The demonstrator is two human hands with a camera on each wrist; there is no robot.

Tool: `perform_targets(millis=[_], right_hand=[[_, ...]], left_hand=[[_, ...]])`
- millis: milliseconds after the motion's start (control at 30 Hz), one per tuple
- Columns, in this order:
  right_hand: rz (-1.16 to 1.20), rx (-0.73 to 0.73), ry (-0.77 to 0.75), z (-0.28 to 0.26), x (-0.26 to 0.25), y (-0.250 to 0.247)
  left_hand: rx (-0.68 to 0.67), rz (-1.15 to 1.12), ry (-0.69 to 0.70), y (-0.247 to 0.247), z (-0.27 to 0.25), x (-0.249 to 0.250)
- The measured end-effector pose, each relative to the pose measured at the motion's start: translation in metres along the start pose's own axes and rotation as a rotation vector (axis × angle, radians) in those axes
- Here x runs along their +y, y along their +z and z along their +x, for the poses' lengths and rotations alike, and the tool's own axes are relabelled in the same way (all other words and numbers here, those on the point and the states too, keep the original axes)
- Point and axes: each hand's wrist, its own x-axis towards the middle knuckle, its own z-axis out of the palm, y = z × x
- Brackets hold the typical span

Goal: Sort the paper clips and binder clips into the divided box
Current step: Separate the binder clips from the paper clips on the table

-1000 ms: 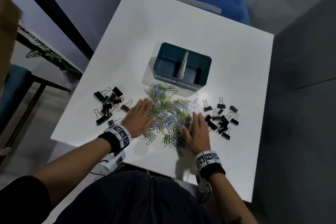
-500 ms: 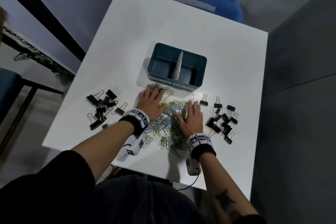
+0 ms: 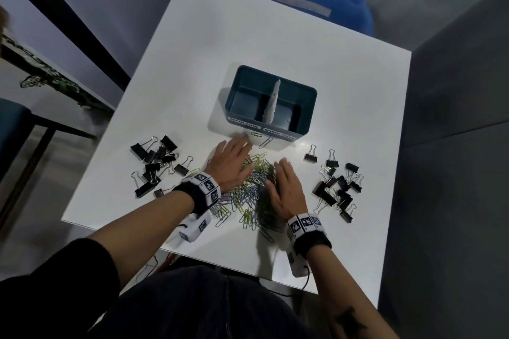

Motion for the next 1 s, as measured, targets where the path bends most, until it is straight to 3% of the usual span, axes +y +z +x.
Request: perform_targets(millis=[200, 400, 567, 767, 867, 1000], right_hand=[[0.083, 0.001, -0.033, 0.038, -0.026, -0.003], [0.102, 0.077, -0.054, 0.061, -0.045, 0.002], [-0.043, -0.050, -0.049, 0.065, -0.048, 0.019], [-0.046, -0.128, -0.128, 0.033, -0.033, 0.013], [-0.022, -0.062, -0.156, 0.013, -0.031, 0.001], [0.035, 0.095, -0.069, -0.012, -0.025, -0.010]], left_hand=[[-0.097, 0.113, -0.002, 0.010, 0.023, 0.007], [-0.100, 0.101, 0.215, 0.006, -0.001, 0.002], [0.012, 0.040, 0.073, 0.002, 0.008, -0.014], [-0.118, 0.160, 0.121, 0.001, 0.024, -0.006], [-0.121, 0.181, 0.078, 0.006, 0.023, 0.001], [-0.117, 0.167, 0.159, 0.011, 0.009, 0.013]])
